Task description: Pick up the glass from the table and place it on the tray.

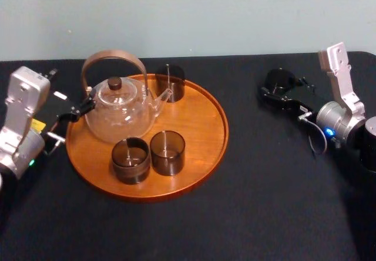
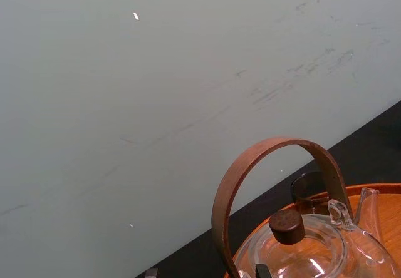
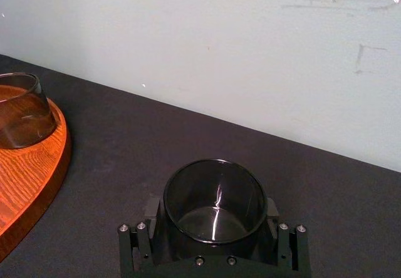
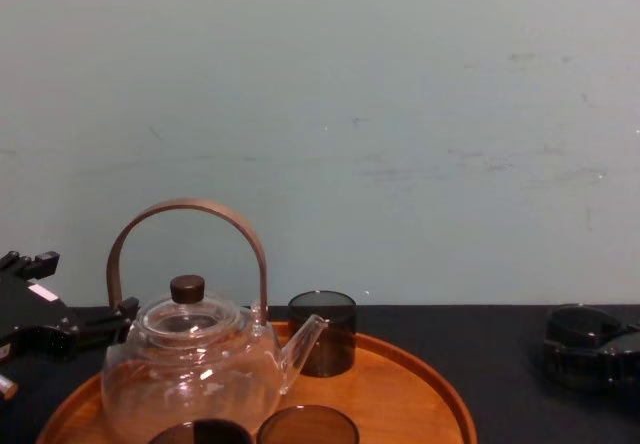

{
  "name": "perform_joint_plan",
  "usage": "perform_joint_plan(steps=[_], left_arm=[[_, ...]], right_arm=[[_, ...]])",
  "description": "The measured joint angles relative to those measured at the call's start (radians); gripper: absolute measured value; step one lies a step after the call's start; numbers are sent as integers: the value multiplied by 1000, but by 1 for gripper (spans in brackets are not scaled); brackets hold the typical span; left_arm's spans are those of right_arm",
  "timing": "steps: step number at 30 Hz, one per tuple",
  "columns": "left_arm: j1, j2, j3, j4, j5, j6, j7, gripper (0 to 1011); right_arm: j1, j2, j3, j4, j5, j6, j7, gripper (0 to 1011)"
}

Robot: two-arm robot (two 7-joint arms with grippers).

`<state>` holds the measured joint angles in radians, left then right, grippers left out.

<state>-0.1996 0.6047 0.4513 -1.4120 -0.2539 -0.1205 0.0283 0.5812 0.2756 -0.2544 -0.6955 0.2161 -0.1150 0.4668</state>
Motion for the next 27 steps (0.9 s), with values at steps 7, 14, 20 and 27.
perform_joint_plan(steps=[7,14,20,27], left_arm=[[0,0,0,0,0,0,0,1009],[0,0,0,0,0,0,0,1010],[0,0,0,0,0,0,0,1009],[0,0,0,0,0,0,0,1009]], right_arm=[[-2,1,1,-4,0,2,-1,961],[-4,1,1,-7,1,5,-3,903],[-5,2,2,-8,1,6,-3,903],[-5,2,2,-9,2,7,-4,904]])
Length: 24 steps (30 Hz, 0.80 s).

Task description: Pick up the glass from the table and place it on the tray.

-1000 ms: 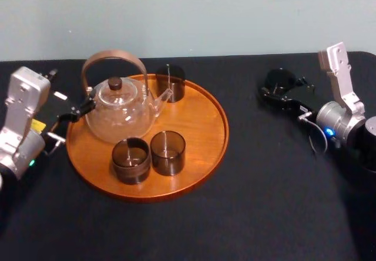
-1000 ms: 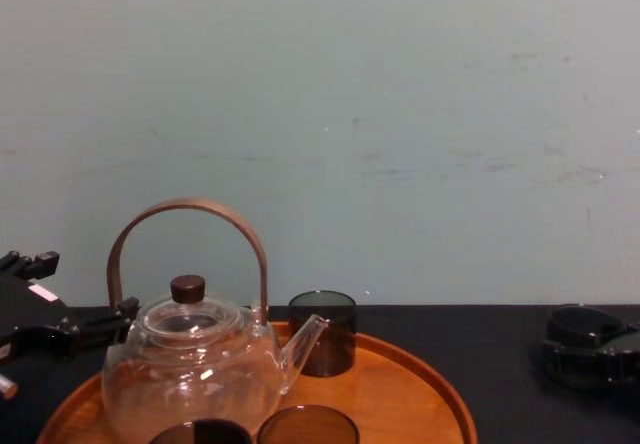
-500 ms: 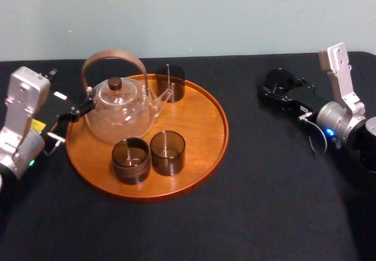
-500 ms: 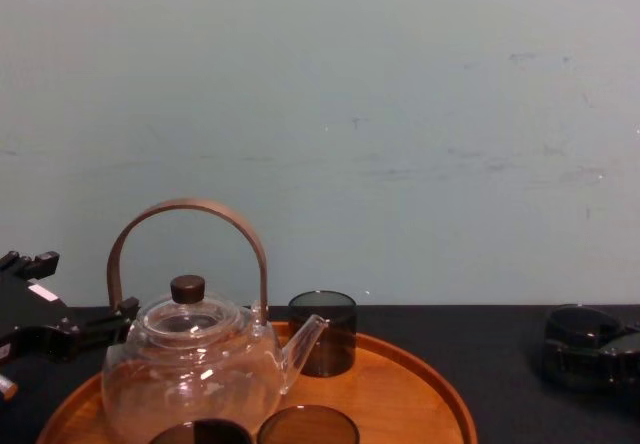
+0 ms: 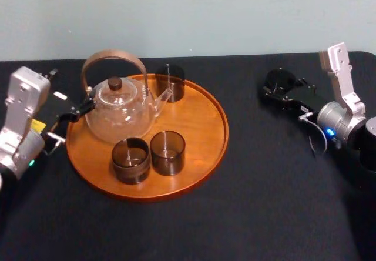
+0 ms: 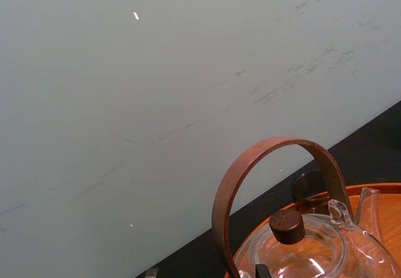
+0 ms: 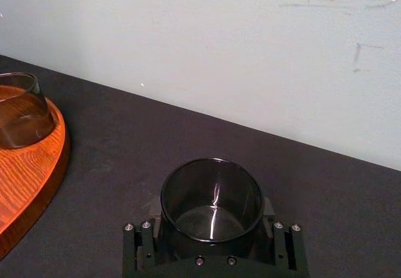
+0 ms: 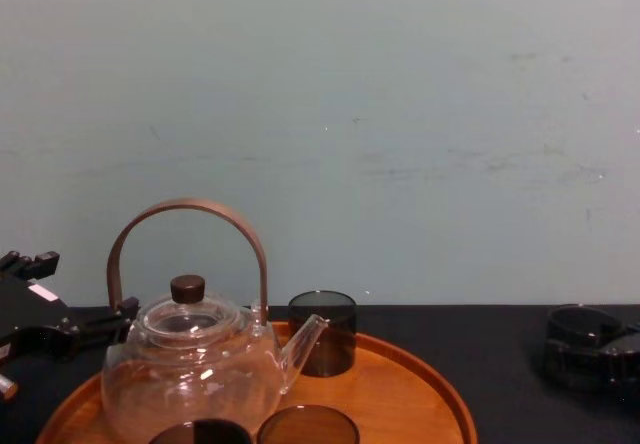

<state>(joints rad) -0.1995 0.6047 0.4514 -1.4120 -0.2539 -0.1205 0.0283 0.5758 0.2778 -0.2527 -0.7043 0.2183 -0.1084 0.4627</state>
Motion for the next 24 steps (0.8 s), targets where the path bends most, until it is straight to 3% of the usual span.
perform_joint_plan(steps=[24], left_arm=[[0,0,0,0,0,0,0,1010]], right_arm=[[-1,0,0,0,0,1,0,903]])
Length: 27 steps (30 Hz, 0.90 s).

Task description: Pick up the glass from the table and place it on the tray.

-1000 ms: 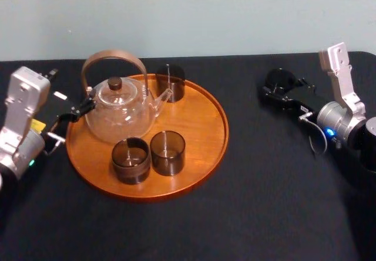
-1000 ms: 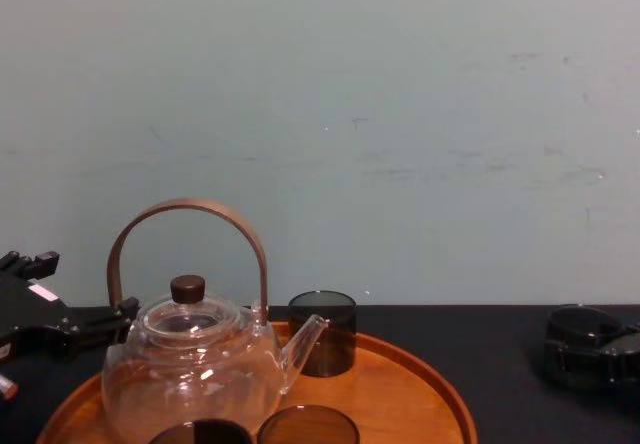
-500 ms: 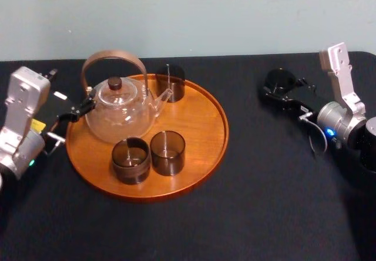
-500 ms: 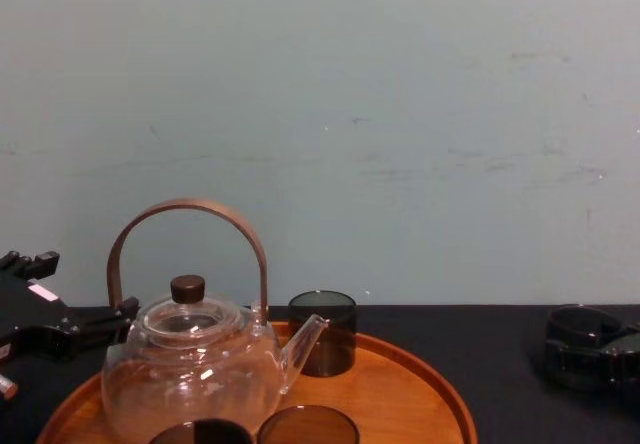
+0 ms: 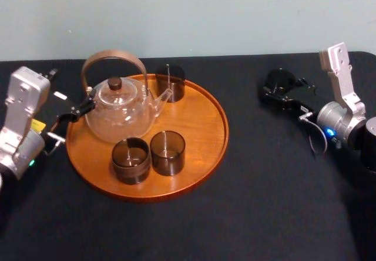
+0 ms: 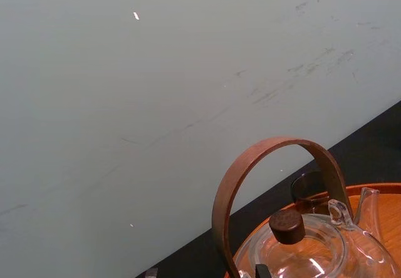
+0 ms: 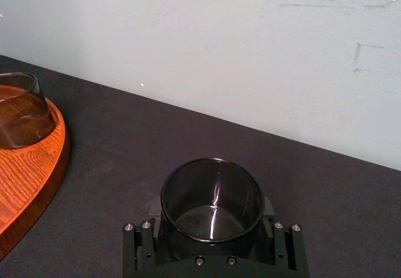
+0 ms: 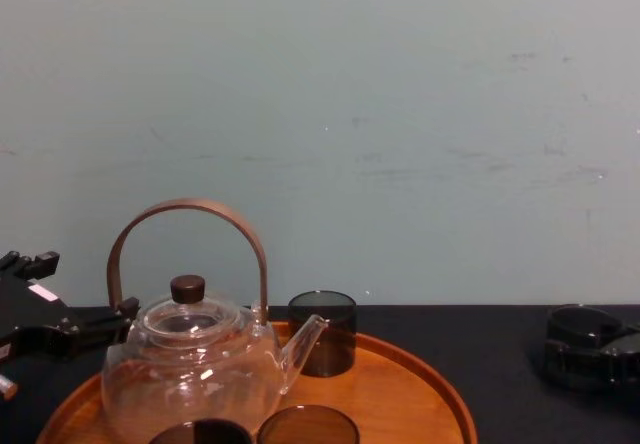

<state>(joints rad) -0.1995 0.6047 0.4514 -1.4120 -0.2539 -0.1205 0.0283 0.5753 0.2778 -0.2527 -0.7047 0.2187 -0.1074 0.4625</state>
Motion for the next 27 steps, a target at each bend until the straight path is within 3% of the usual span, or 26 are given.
perform_joint_plan(steps=[27], left_arm=[[0,0,0,0,0,0,0,1010]], right_arm=[[0,0,0,0,0,0,0,904]])
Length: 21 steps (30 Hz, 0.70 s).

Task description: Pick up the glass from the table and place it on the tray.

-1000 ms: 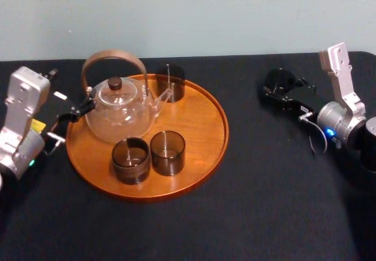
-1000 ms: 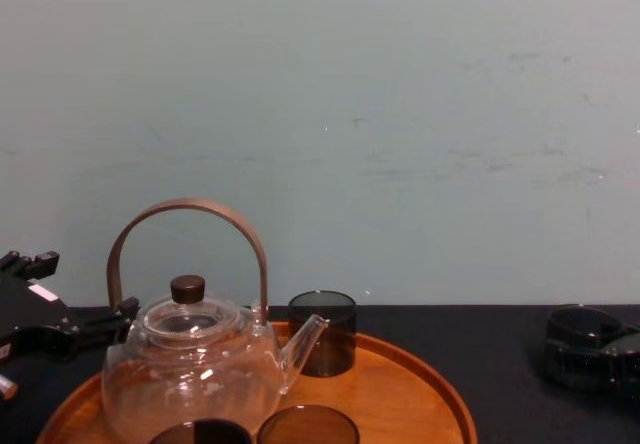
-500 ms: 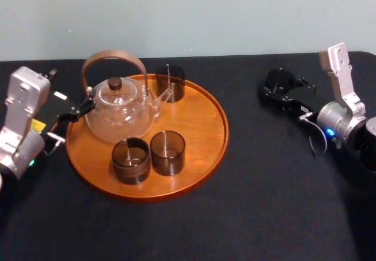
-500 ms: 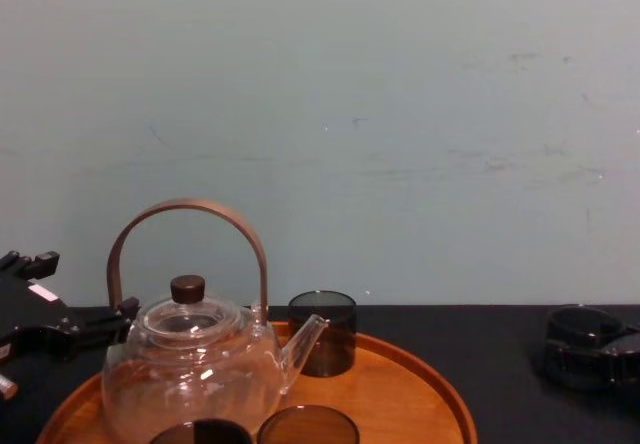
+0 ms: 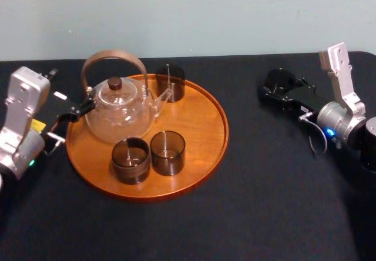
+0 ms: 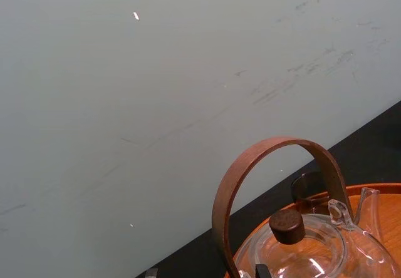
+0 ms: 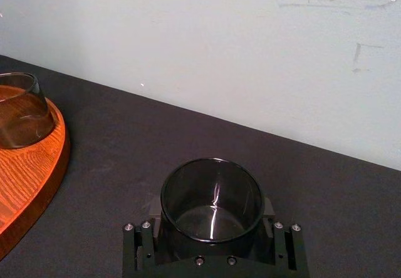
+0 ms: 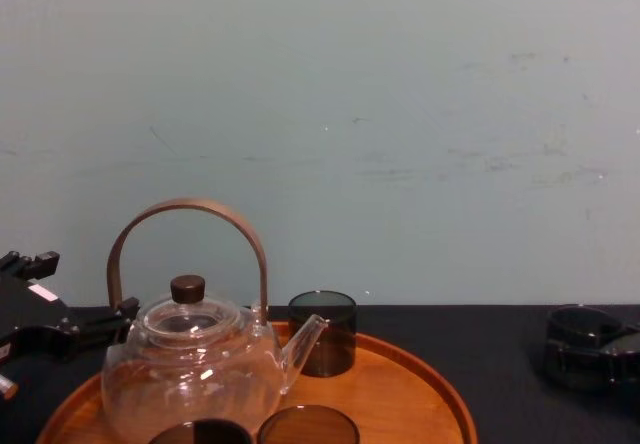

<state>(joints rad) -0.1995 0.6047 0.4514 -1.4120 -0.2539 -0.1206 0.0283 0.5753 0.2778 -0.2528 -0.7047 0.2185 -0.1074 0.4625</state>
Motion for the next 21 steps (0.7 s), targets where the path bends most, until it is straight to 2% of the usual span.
perform_joint_plan(steps=[21], left_arm=[[0,0,0,0,0,0,0,1010]], right_arm=[[0,0,0,0,0,0,0,904]])
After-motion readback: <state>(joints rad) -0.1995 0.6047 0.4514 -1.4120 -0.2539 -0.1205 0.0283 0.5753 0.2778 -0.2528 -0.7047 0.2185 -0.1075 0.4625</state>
